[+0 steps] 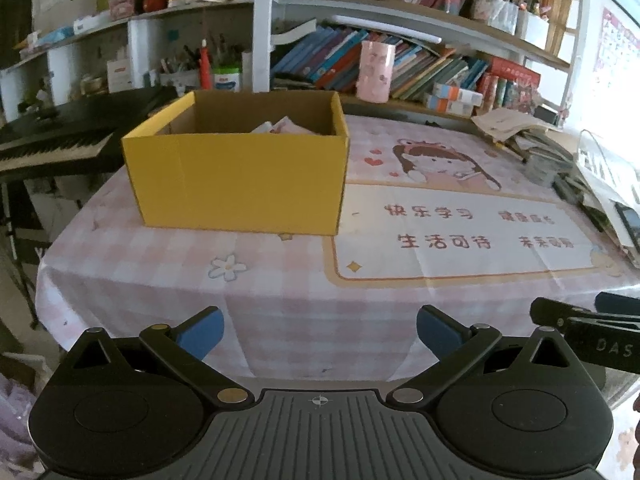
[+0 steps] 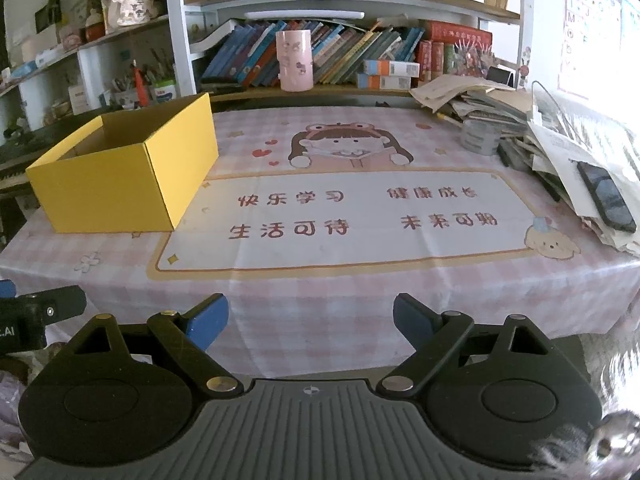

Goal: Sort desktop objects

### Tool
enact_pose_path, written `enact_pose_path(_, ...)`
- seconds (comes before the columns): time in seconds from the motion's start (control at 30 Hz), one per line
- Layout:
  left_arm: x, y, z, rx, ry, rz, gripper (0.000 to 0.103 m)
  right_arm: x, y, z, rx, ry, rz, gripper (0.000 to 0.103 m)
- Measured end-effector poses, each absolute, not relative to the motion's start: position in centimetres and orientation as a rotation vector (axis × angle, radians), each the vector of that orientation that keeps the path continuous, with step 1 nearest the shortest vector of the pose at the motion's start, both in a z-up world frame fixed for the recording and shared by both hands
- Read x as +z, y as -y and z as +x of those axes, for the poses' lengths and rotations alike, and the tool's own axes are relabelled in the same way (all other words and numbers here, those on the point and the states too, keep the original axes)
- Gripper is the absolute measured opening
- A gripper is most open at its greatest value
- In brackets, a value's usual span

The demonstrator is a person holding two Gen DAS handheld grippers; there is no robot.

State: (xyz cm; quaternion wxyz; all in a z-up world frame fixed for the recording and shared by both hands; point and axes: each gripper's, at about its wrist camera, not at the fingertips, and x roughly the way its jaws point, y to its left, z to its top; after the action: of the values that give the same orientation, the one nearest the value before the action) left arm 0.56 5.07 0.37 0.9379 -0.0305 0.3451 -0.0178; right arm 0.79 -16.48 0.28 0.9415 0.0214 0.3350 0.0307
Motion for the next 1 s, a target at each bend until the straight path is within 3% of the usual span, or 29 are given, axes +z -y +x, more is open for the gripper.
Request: enact_pose_path(1.0,1.4,-2.7,0.3,-0.095,-0.66,-0.022,0.103,0.3,18.2,-0.6,0.018,-0.687,0.049,0.089)
